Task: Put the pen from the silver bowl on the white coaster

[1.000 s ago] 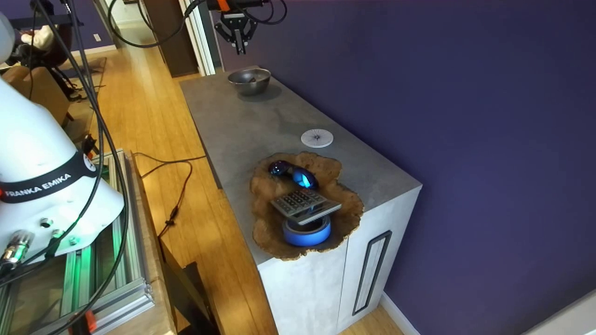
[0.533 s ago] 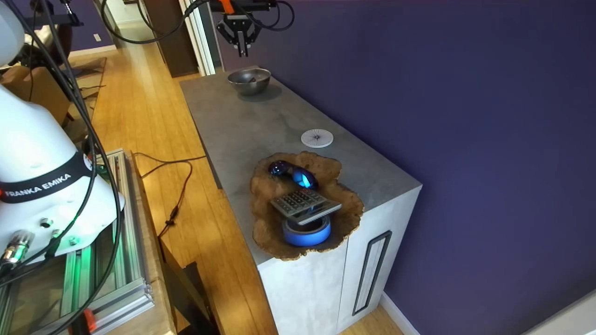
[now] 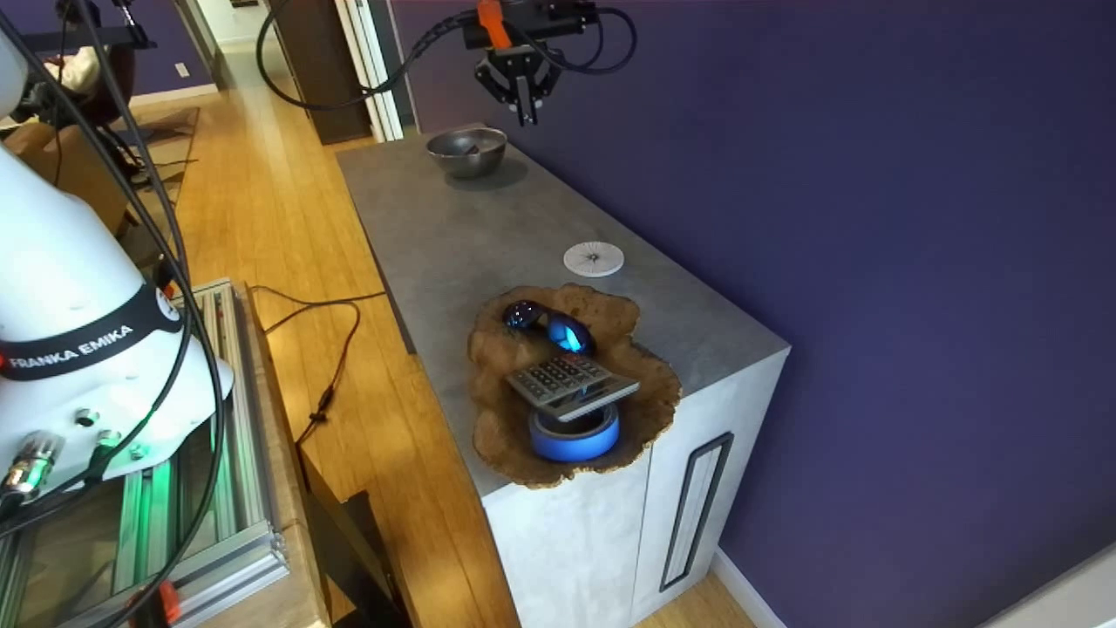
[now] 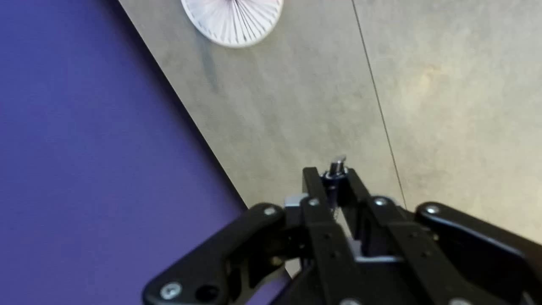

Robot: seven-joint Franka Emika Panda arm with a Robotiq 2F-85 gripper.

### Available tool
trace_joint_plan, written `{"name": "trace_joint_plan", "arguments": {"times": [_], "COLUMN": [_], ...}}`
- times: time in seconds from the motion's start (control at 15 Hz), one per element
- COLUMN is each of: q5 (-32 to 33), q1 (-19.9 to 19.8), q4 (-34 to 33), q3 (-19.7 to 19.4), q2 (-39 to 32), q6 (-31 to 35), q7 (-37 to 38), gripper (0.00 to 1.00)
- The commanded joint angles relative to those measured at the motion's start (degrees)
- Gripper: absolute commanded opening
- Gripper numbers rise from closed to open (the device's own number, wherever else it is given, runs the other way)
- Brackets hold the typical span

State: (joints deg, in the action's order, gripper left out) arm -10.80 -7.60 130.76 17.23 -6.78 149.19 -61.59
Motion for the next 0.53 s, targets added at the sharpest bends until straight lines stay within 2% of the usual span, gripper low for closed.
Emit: {"name": "trace_joint_plan", "arguments": {"times": [0.0, 0.13, 0.2, 0.4, 0.47], "q5": [-3.4, -4.0, -1.8, -2.4, -2.5], "q1": [-1.7, -2.6, -0.2, -1.3, -1.1], "q4": [3.8, 2.8, 1.8, 1.9, 1.9], "q3": [-8.3, -12.3, -12.3, -14.6, -14.5], "q2": [2.8, 1.9, 0.4, 0.4, 0.4], "q6": [-5.0, -12.7, -7.9, -11.7, -11.8], "q7": [-8.6, -10.1, -7.9, -9.6, -9.6], "gripper": [0.04, 0.04, 0.16, 0.16, 0.04]}}
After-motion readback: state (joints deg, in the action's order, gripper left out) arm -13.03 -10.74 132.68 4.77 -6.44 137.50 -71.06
